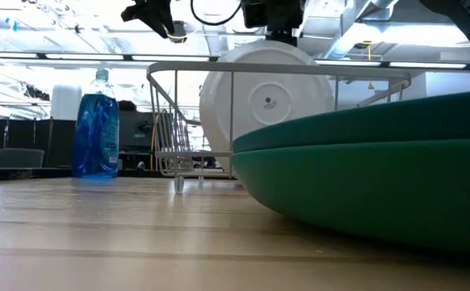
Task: Sort dishes
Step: Put the white plate in the dish rack
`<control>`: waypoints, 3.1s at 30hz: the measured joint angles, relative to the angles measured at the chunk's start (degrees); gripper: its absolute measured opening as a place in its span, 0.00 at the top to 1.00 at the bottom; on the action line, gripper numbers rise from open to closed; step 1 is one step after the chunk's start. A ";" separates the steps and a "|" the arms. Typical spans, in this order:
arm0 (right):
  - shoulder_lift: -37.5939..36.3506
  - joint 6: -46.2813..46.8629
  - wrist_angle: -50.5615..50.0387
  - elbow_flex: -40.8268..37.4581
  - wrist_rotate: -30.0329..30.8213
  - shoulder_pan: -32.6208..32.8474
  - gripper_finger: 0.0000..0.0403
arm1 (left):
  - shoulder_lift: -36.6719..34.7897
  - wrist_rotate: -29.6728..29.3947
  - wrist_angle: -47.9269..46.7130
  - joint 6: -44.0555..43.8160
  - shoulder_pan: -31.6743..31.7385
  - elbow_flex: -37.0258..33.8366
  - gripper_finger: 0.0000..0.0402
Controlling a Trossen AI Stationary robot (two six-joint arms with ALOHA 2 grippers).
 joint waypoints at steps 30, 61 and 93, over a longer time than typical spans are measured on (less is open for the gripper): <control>-0.95 5.11 -0.04 7.03 8.55 0.72 0.45 | 0.07 1.61 0.13 -2.66 -0.02 0.04 0.71; -28.96 45.75 0.02 -1.15 28.48 14.09 0.53 | 0.12 20.29 3.05 -9.14 -27.38 0.04 0.72; -24.54 101.78 38.98 -58.45 31.76 61.08 0.53 | 30.00 -0.44 26.54 -35.37 -64.15 0.04 0.77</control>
